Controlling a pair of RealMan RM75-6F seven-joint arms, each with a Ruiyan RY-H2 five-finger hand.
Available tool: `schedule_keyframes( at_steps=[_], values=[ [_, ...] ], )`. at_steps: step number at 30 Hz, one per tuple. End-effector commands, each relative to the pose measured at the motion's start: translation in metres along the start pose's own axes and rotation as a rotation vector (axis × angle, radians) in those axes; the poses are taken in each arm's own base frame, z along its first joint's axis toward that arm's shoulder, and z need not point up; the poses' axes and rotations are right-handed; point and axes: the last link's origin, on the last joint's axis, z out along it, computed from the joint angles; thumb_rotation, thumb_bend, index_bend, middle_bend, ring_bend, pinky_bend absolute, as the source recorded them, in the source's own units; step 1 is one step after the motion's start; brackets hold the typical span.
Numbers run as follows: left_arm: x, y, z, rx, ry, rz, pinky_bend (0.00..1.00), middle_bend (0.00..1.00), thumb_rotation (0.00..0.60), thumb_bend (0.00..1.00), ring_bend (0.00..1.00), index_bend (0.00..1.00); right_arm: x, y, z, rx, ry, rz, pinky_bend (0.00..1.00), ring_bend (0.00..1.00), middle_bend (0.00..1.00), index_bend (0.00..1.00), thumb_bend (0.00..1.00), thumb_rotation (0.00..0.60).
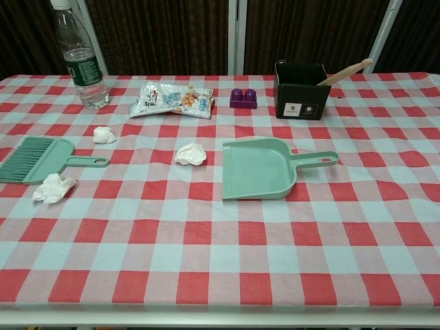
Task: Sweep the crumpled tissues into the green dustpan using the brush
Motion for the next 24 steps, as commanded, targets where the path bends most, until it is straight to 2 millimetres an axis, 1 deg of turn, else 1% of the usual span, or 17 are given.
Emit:
schedule_keyframes(
  at_steps=[1, 5, 9, 12, 15, 16, 17, 19, 21, 22, 24],
  values=[
    [-0.002, 0.0, 0.0, 0.006, -0.001, -0.002, 0.09, 0.15, 0.6, 0.06, 0.08, 0.18, 0.0, -0.001, 0.001, 0.004, -0.002, 0.0, 0.09, 0.01, 0.18, 0.07, 0.1, 0.6],
    [-0.003, 0.0, -0.001, 0.012, -0.007, -0.005, 0.09, 0.15, 0.6, 0.06, 0.08, 0.18, 0.0, -0.002, 0.002, 0.009, 0.0, 0.006, 0.09, 0.01, 0.18, 0.07, 0.1, 0.6],
    [-0.001, 0.001, 0.001, 0.01, 0.009, -0.012, 0.09, 0.15, 0.6, 0.06, 0.08, 0.18, 0.003, -0.001, 0.002, 0.011, 0.011, 0.008, 0.09, 0.01, 0.18, 0.07, 0.1, 0.6],
    [0.005, 0.006, 0.012, -0.019, 0.038, -0.03, 0.09, 0.15, 0.6, 0.06, 0.08, 0.2, 0.008, 0.0, 0.002, 0.013, 0.027, 0.01, 0.09, 0.01, 0.18, 0.07, 0.1, 0.6],
    [0.012, 0.015, 0.032, -0.069, 0.057, -0.054, 0.12, 0.15, 0.6, 0.06, 0.08, 0.22, 0.014, 0.0, 0.005, 0.019, 0.04, 0.002, 0.09, 0.01, 0.18, 0.07, 0.1, 0.6],
    [0.014, 0.019, 0.042, -0.09, 0.058, -0.062, 0.14, 0.15, 0.6, 0.06, 0.08, 0.22, 0.015, 0.0, 0.006, 0.025, 0.04, -0.001, 0.09, 0.01, 0.18, 0.07, 0.1, 0.6],
    [0.016, 0.022, 0.051, -0.106, 0.062, -0.064, 0.18, 0.17, 0.6, 0.06, 0.1, 0.24, 0.017, -0.001, 0.007, 0.029, 0.039, -0.003, 0.09, 0.01, 0.18, 0.07, 0.1, 0.6],
    [0.018, 0.032, 0.071, -0.142, 0.057, -0.072, 0.3, 0.23, 0.6, 0.07, 0.17, 0.28, 0.019, -0.002, 0.009, 0.038, 0.034, -0.005, 0.09, 0.01, 0.18, 0.07, 0.1, 0.6],
    [0.016, 0.043, 0.088, -0.178, 0.036, -0.067, 0.48, 0.29, 0.6, 0.09, 0.25, 0.33, 0.021, -0.002, 0.01, 0.043, 0.035, -0.006, 0.09, 0.01, 0.18, 0.07, 0.1, 0.6],
    [0.014, 0.051, 0.098, -0.199, 0.02, -0.063, 0.55, 0.3, 0.6, 0.09, 0.29, 0.34, 0.022, -0.002, 0.01, 0.044, 0.038, -0.007, 0.09, 0.01, 0.18, 0.07, 0.1, 0.6],
    [0.009, 0.064, 0.112, -0.233, -0.012, -0.035, 0.69, 0.34, 0.6, 0.11, 0.39, 0.36, 0.023, -0.003, 0.011, 0.046, 0.039, -0.007, 0.09, 0.01, 0.18, 0.07, 0.1, 0.6]
  ],
)
